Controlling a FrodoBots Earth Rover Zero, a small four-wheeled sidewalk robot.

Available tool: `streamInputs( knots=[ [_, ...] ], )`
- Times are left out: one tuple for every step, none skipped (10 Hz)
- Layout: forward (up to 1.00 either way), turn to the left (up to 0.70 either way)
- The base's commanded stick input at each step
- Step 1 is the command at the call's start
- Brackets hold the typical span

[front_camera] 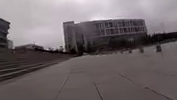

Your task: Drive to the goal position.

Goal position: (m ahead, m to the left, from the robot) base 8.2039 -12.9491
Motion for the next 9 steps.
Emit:
streamInputs(
  knots=[
    [0.70, 0.00],
    [0.70, 0.00],
    [0.70, 0.00],
    [0.70, 0.00],
    [0.70, 0.00],
    [0.70, 0.00],
    [0.70, 0.00],
    [0.70, 0.00],
    [0.70, 0.00]
  ],
)
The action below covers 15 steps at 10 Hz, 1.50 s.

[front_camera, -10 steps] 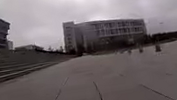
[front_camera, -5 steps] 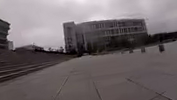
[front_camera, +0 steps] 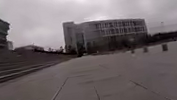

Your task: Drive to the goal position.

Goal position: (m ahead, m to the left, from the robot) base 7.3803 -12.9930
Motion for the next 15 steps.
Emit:
streamInputs(
  knots=[
    [0.70, -0.01],
    [0.70, 0.00],
    [0.70, 0.00],
    [0.70, 0.00],
    [0.70, 0.00],
    [0.70, 0.00],
    [0.70, 0.00],
    [0.70, 0.00],
    [0.70, 0.00],
    [0.70, 0.00],
    [0.70, 0.00],
    [0.70, 0.00],
    [0.70, 0.00],
    [0.70, 0.00],
    [0.70, -0.02]
  ],
)
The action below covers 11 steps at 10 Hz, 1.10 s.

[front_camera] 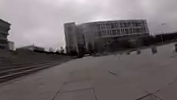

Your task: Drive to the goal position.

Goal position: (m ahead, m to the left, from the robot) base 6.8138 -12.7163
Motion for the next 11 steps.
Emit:
streamInputs(
  knots=[
    [0.70, -0.02],
    [0.70, -0.02],
    [0.70, -0.03],
    [0.70, -0.34],
    [0.70, -0.34],
    [0.70, -0.34],
    [0.70, -0.34],
    [0.70, -0.04],
    [0.70, 0.00],
    [0.70, 0.00],
    [0.70, 0.00]
  ],
)
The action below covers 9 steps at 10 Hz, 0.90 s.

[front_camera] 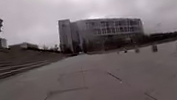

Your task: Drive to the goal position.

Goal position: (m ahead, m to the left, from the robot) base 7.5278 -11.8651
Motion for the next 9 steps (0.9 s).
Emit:
streamInputs(
  knots=[
    [0.70, 0.00],
    [0.70, 0.00],
    [0.70, 0.00],
    [0.70, 0.00],
    [0.70, 0.00],
    [0.70, 0.00],
    [0.70, 0.00],
    [0.70, 0.00],
    [0.70, 0.00]
  ],
)
